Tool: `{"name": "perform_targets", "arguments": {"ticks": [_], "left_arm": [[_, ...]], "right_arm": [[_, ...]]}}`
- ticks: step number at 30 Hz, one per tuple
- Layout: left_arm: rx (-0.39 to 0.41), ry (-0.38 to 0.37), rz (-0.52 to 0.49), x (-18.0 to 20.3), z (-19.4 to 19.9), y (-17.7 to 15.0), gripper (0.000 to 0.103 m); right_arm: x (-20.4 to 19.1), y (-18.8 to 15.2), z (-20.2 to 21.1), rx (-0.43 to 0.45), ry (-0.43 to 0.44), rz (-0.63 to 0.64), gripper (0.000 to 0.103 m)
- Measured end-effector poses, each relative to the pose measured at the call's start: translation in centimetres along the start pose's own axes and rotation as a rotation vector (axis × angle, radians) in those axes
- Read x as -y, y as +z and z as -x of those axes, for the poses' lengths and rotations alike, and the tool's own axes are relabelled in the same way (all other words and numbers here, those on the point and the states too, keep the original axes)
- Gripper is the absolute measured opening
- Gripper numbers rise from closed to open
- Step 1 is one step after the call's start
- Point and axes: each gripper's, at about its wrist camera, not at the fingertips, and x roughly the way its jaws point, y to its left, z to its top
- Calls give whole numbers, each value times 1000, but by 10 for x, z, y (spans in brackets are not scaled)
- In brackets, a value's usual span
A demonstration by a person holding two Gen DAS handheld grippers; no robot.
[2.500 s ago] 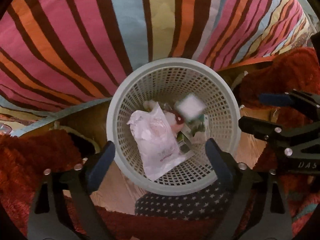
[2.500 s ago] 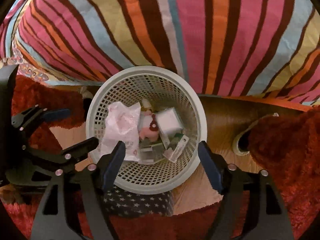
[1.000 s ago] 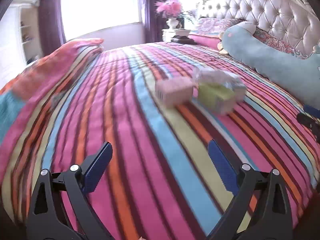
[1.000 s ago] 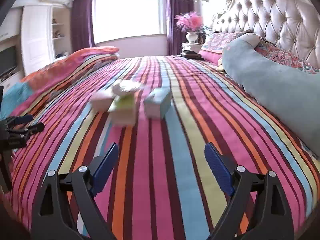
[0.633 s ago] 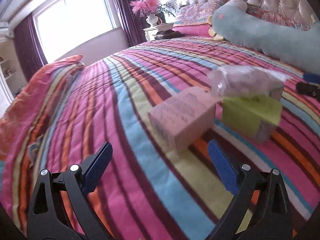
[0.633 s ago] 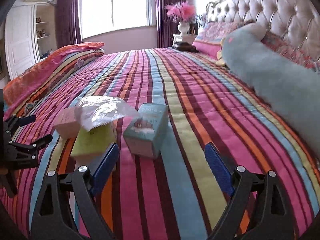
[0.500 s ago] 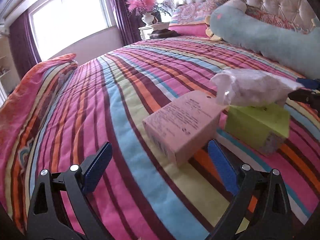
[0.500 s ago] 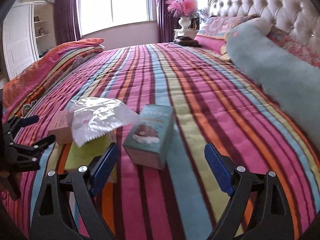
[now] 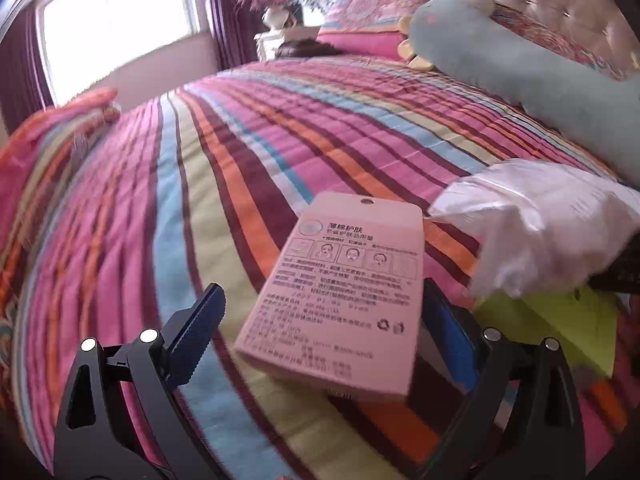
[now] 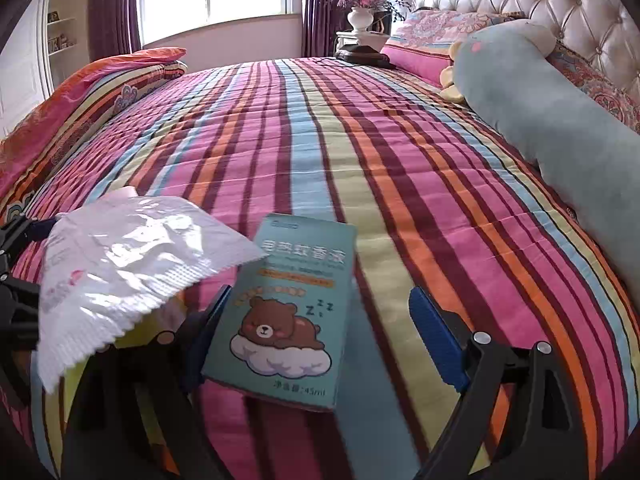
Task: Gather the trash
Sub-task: 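Grasp the pink face-mask box with left tool while right regrasps teal bear box, then carry the pink box and teal box over the wastebasket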
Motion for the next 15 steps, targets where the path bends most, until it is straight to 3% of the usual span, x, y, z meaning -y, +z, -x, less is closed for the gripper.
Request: {"name": "perform_targets", "arguments": {"ticks": [2, 4, 5, 6, 9, 15], "left_arm": [[-26, -9, 43, -3, -6, 0, 93], [-40, 5, 93, -7, -8, -1, 88], [-45, 10, 115, -10, -7, -2, 64], [-57, 18, 151, -14, -7, -3, 64], [-62, 39, 232, -26, -4, -9, 64], [-30, 44, 294, -31, 30, -43, 64]], "right_arm": [[4, 0, -3, -7, 16, -5, 82], [6, -1, -7, -26, 73, -22, 66], [7, -1, -9, -42, 117, -32, 52], [7, -1, -11, -49, 132, -36, 48], [-1, -2, -9, -45, 126, -3, 47], [4, -10, 14, -10, 100, 17, 47]]}}
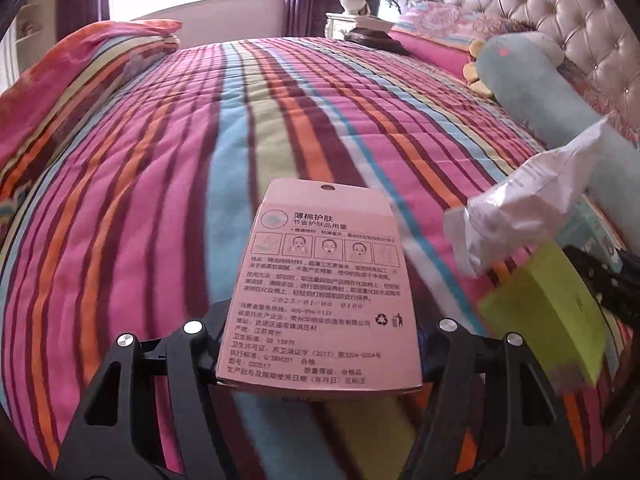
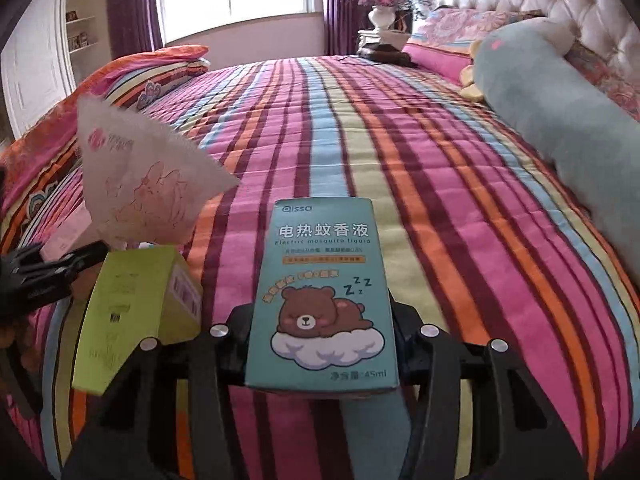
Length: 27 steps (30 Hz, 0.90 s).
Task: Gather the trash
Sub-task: 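Carry the pink box and teal box over the wastebasket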
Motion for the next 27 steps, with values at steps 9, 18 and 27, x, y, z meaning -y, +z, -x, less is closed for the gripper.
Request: {"name": "perform_targets", "arguments": {"ticks": [9, 18, 27], "left_arm": [[56, -34, 35, -11, 108, -90, 64], [141, -60, 16, 24, 232, -192, 64], [127, -150, 3, 93, 339, -336, 64]], "right_arm": [[32, -65, 89, 90, 77, -124, 47], [19, -148, 192, 113, 263, -86, 47], [-9, -253, 294, 24, 437, 7, 47]]}}
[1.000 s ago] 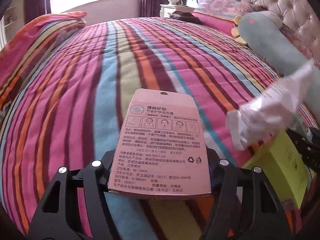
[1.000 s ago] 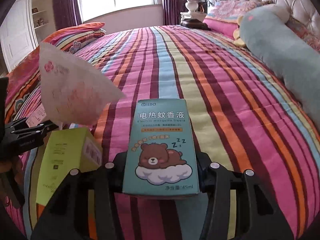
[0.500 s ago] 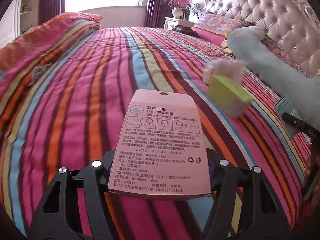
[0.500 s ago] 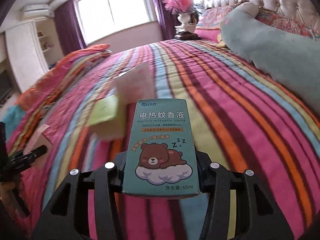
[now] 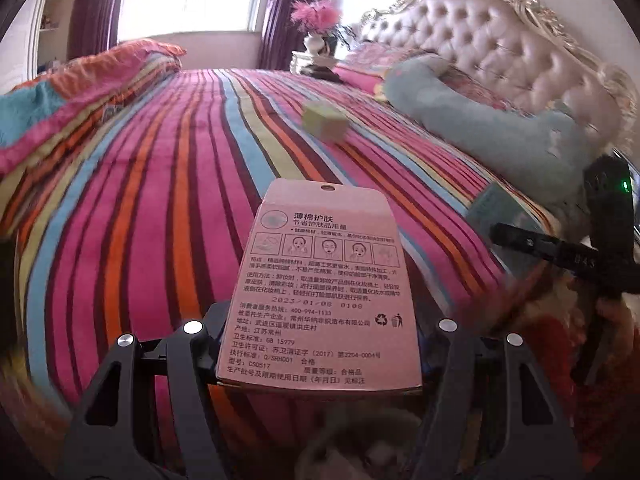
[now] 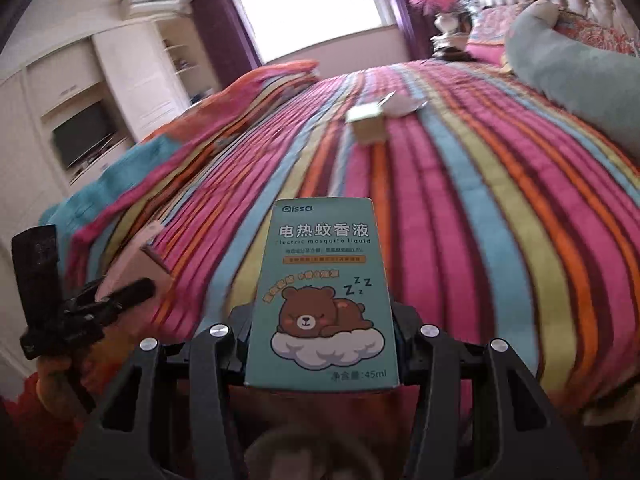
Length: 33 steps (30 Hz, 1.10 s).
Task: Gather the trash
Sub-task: 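Carry the pink box and teal box over the wastebasket, then open both tools to drop the boxes into the basket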
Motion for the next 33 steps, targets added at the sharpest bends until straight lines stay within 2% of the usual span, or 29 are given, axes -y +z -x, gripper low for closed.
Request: {"name": "perform_targets", "arguments": {"ticks": [4, 7, 10, 13, 17, 20, 28, 29, 32, 33], "left_arm": [[-84, -12, 0, 29, 26, -61, 64], [-172, -26, 28, 41, 31, -105, 64], [-279, -8, 63, 43, 15, -144, 64], [-391, 5, 79, 45, -17, -174, 64], [-523, 2, 96, 45, -55, -196, 64], [-590, 2, 66, 53, -74, -208, 64], [-658, 8, 25, 64, -91, -217, 65], [-666, 9, 23, 64, -93, -217, 65], [-711, 50, 7, 66, -100, -221, 68], [-725, 70, -1, 66, -102, -223, 74]], "right_arm": [[-27, -49, 23, -85, 51, 5, 47], [-38, -91, 22, -208, 74, -12, 47], [-38, -128, 4, -333, 66, -33, 47], [-30, -163, -29, -460, 17, -61, 47], [-25, -185, -63, -554, -70, -33, 47], [-21, -193, -85, -605, -86, -33, 47], [-24, -194, -104, -658, -104, 2, 48], [-24, -197, -102, -660, -108, 9, 50], [-22, -210, -96, -664, -132, 11, 69], [-20, -213, -92, -660, -142, 9, 70]]}}
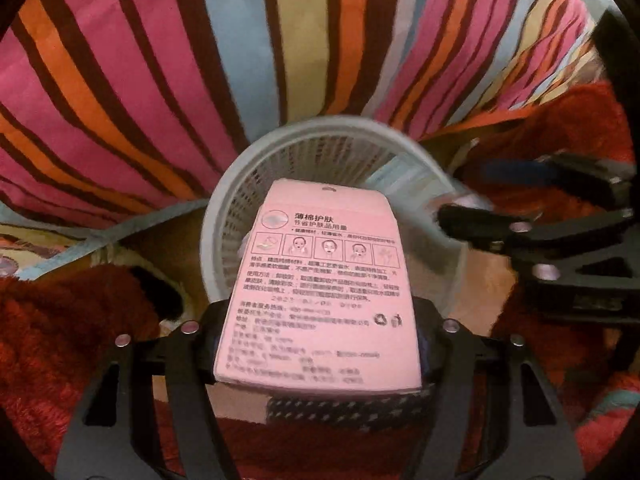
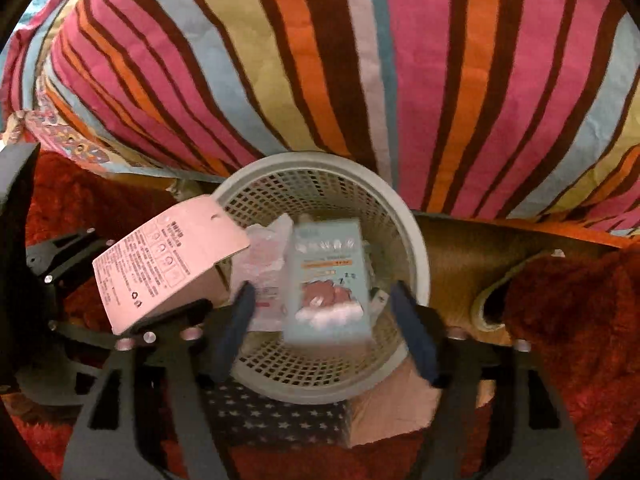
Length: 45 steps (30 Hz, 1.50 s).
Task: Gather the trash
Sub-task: 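Open both tools to drop the boxes into the basket, then move both tools back over the bedspread, then grasp the green DHC box with left tool while right grasps white tissue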
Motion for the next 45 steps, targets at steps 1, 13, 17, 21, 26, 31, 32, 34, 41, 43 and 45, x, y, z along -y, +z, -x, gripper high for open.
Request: {"name": "perform_targets", "arguments": {"ticks": [1, 13, 17, 21, 26, 31, 32, 34, 41, 43, 45], "left_arm": [[-3, 9, 2, 0, -1, 0, 77], [14, 11, 1, -4, 2, 0, 83], [56, 27, 4, -5, 14, 0, 83], [157, 3, 8, -7, 69, 6, 83], [400, -50, 46, -15, 166, 58, 83], [646, 64, 82, -10, 210, 160, 93], [702, 92, 108, -10, 213, 195, 93], [756, 123, 138, -7, 211, 243, 93], [785, 198, 247, -7, 172, 413, 93], [778, 199, 280, -12, 165, 447, 93], [777, 183, 328, -19, 159, 473, 93]], "right_arm": [[1, -1, 1, 3, -3, -4, 70], [3, -5, -4, 5, -35, -27, 70], [5, -6, 7, 39, -40, -33, 70], [7, -3, 53, 137, 23, -21, 70], [30, 32, 137, 406, 27, -27, 70], [68, 114, 201, 706, -173, -14, 82], [73, 130, 207, 743, -198, -19, 82], [87, 182, 221, 806, -241, -23, 82], [120, 374, 231, 845, -258, 38, 89], [125, 426, 216, 776, -266, 69, 89], [121, 457, 200, 730, -289, 114, 89]]}}
